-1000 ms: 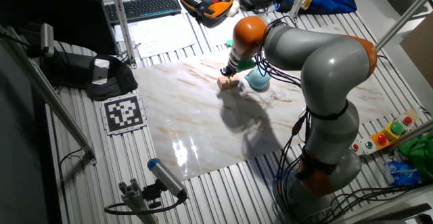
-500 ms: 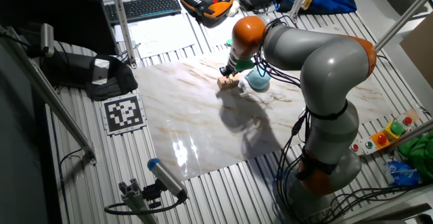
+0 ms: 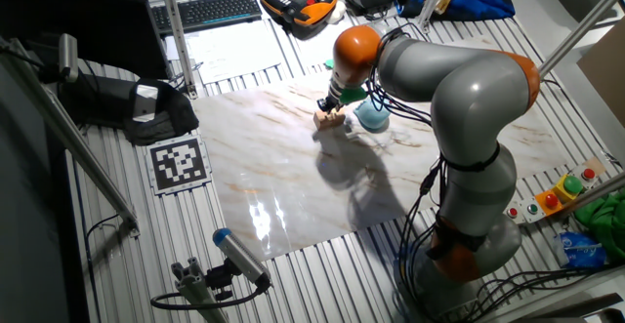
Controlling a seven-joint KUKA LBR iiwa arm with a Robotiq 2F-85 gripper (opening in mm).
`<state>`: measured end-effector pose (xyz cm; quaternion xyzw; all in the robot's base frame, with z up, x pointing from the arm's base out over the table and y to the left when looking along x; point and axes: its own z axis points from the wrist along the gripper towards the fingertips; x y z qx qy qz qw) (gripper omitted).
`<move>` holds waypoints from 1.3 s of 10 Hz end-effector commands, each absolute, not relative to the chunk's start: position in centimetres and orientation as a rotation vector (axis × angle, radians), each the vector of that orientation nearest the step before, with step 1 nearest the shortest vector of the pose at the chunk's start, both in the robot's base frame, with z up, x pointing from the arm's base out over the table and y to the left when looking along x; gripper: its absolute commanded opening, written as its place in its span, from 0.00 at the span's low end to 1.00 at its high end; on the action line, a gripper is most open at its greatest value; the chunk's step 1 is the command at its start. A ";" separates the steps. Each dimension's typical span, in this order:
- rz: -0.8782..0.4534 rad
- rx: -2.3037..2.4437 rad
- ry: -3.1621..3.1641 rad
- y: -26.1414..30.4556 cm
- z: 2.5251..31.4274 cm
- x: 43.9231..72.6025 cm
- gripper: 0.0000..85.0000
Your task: Drop coins into a piggy bank
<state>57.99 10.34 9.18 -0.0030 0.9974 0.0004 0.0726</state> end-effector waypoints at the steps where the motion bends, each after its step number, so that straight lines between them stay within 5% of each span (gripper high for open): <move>1: 0.007 -0.010 2.995 10.3 9.0 58.0 0.40; 6: 0.010 -0.025 3.003 10.4 8.6 57.9 0.40; 7: 0.010 -0.028 3.003 10.4 8.5 57.9 0.20; 13: 0.002 -0.040 3.004 10.4 8.3 58.0 0.20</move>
